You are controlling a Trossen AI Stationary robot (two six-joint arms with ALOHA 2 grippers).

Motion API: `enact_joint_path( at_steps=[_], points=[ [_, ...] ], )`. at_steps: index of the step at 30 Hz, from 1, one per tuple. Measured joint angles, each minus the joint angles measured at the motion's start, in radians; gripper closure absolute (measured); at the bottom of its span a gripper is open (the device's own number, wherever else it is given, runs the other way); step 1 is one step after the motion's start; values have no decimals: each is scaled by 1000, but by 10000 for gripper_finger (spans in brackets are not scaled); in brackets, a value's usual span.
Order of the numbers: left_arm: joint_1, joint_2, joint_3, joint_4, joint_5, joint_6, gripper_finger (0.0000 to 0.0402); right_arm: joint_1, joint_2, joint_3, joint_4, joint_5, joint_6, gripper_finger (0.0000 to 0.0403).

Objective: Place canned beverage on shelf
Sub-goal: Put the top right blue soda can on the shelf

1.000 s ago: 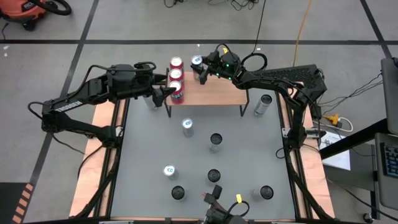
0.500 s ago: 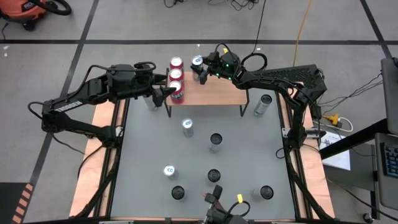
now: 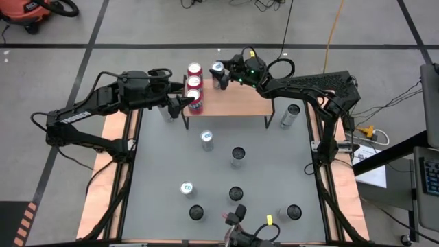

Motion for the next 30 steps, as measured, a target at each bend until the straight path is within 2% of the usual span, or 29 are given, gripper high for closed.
enact_joint_path(
  at_steps=[7, 21, 26, 30],
  points=[
    [0, 0, 0, 0, 0, 0, 23, 0, -53, 0, -19, -22, 22, 108],
    [-2, 0, 0, 0, -8, 0, 23, 0, -244, 0, -253, -23, 13, 108],
    [-7, 0, 0, 0, -9, 0, 23, -2, -342, 0, -502, -13, -14, 109],
    [-7, 0, 0, 0, -10, 0, 23, 0, -374, 1, -758, 95, -48, 123]
  ],
)
